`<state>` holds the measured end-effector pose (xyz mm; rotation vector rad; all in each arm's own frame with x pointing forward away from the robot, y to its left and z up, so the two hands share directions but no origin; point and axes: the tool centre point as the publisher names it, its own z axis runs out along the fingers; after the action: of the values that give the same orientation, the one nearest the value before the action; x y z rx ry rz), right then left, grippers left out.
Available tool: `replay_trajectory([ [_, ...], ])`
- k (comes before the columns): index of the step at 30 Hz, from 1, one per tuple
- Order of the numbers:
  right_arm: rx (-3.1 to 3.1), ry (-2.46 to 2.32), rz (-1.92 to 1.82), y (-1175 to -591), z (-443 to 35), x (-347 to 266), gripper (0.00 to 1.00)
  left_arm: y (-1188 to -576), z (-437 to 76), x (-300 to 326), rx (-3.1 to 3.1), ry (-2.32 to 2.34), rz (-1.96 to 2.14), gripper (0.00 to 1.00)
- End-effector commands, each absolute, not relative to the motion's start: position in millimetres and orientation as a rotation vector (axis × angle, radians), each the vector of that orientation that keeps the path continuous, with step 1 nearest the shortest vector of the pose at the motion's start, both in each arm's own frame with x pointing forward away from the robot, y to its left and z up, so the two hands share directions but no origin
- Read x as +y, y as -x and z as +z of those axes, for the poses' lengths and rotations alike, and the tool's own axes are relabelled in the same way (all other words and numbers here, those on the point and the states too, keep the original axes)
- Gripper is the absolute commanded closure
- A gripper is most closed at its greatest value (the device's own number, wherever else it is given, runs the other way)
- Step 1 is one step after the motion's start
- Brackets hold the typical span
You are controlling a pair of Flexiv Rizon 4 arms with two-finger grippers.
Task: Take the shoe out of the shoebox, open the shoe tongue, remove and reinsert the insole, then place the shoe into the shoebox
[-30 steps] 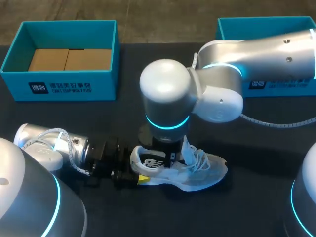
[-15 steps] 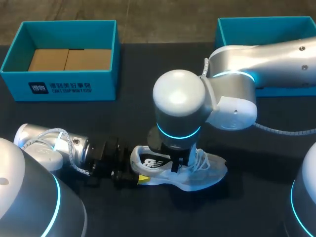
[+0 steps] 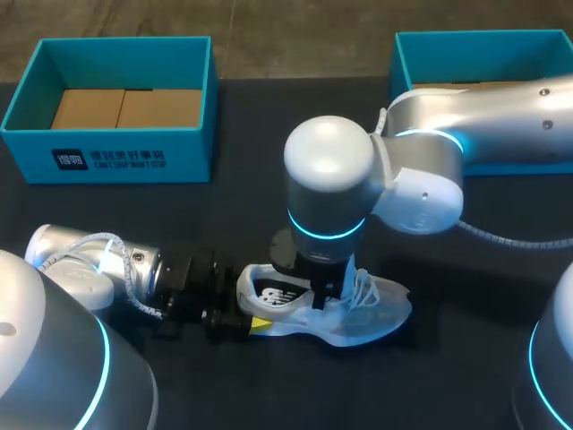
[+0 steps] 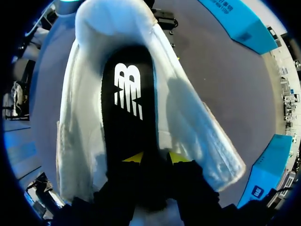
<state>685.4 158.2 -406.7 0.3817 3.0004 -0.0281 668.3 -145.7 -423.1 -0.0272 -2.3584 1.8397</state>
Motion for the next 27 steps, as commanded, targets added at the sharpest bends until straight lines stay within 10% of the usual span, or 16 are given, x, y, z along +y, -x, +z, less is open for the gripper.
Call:
replay_trajectory([
  [1, 3.029, -0.387, -0.039, -684.1, -424.4, 161.0, 0.69, -667.0, -427.3, -146.2, -2.360, 0.027, 1.838, 1.00],
  [9, 3.131, -0.407, -0.146, -663.3, -436.7, 162.3, 0.74, -667.0, -427.3, -146.2, -2.360, 0.027, 1.838, 1.00],
  [13, 3.189, -0.404, -0.199, -651.0, -442.9, 161.1, 1.00, -667.0, -427.3, -146.2, -2.360, 0.027, 1.838, 1.00],
  [27, 3.072, -0.543, 0.052, -626.0, -410.6, 146.3, 1.00, -667.0, -427.3, -146.2, -2.360, 0.027, 1.838, 1.00],
])
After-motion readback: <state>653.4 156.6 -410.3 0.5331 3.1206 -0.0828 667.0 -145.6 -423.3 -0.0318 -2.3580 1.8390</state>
